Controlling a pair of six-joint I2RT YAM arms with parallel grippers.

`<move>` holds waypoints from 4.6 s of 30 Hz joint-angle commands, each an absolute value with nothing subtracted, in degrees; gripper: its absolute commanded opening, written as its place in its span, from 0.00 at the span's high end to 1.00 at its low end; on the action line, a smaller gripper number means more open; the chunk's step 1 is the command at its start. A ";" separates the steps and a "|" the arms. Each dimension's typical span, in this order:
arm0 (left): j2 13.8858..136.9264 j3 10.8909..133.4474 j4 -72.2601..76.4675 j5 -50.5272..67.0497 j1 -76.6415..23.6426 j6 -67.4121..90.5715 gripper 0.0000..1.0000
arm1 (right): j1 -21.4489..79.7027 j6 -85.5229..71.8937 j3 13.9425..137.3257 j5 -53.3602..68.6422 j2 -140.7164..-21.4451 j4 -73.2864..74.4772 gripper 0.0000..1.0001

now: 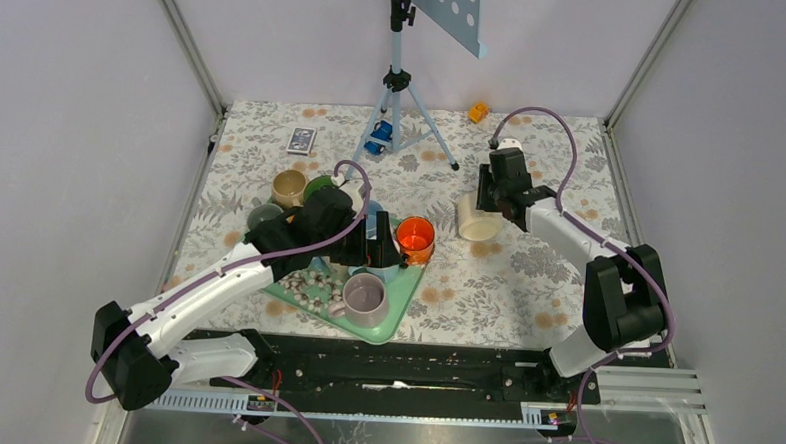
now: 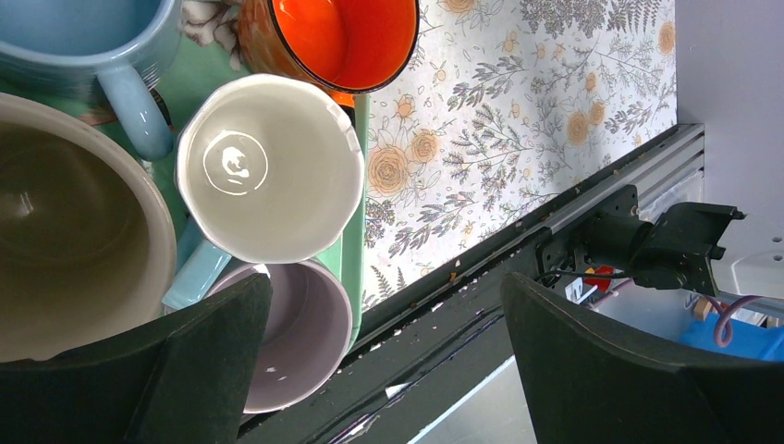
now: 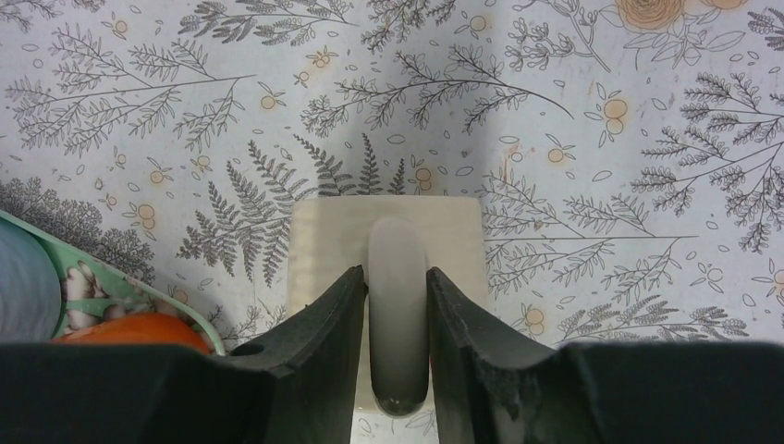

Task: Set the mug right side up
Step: Turn over the cup at the center of the board, then place the cup at the center of the board.

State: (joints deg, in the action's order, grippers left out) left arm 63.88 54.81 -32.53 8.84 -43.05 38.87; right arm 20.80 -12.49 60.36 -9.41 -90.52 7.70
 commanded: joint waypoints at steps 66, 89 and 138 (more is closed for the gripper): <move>70.46 62.91 -27.60 16.48 -40.67 39.03 0.01 | 25.31 -17.98 24.63 -14.19 -75.50 -36.15 0.82; 79.10 69.03 -22.41 19.03 -39.34 40.65 0.01 | 25.73 -20.73 25.73 -13.15 -70.78 -37.29 1.00; 87.74 75.13 -21.52 16.61 -43.83 52.92 0.05 | 26.11 -18.91 12.88 -11.38 -63.00 -42.99 1.00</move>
State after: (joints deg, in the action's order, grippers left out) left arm 86.70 72.07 -24.12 19.46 -43.00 44.80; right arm 25.21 -21.19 13.61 -10.48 -63.53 -40.77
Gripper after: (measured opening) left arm 0.972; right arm 0.282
